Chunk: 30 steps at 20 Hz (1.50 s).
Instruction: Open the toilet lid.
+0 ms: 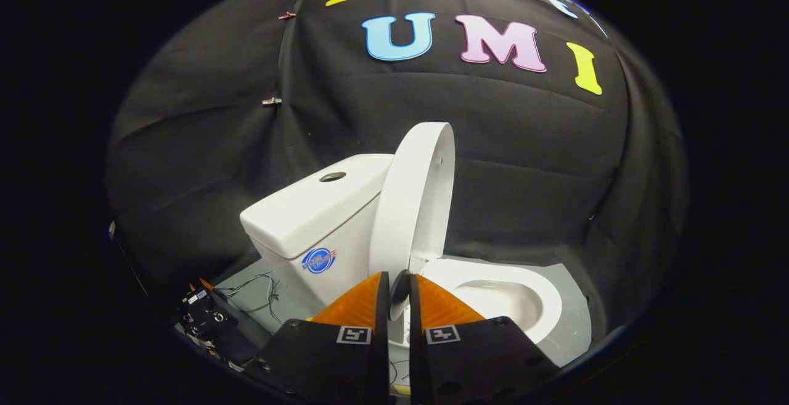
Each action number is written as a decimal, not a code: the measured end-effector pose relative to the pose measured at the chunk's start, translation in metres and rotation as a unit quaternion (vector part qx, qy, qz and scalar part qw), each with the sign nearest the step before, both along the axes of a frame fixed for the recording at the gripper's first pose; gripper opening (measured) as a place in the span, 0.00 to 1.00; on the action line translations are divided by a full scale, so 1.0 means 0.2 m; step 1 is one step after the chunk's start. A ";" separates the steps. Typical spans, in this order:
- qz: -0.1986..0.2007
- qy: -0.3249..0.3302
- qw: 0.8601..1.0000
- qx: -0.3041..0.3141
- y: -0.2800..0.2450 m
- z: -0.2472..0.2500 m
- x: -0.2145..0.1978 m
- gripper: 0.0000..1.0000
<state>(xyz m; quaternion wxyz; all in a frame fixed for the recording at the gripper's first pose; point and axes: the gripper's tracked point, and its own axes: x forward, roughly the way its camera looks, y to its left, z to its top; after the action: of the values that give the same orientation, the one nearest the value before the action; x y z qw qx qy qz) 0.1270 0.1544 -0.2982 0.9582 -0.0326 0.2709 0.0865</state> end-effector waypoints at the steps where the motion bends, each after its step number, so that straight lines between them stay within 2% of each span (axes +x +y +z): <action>1: 0.005 0.001 1.000 0.001 0.03 -0.01 0.01 0.17; 10: 0.037 0.009 0.999 -0.004 0.23 -0.03 0.03 0.17; 18: 0.043 0.008 0.999 -0.015 0.27 -0.05 0.03 0.17; 20: 0.049 0.009 0.999 -0.001 0.28 -0.04 0.04 0.17; 23: 0.042 -0.003 0.999 0.022 0.26 0.05 0.03 0.31; 27: 0.038 -0.049 0.998 0.025 0.22 0.24 0.03 0.99; 30: 0.035 -0.078 0.996 0.035 0.18 0.42 -0.01 0.99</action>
<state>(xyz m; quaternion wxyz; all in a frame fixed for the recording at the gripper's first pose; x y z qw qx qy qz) 0.1259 0.1911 -0.2147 0.9733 -0.0152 0.1913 0.1262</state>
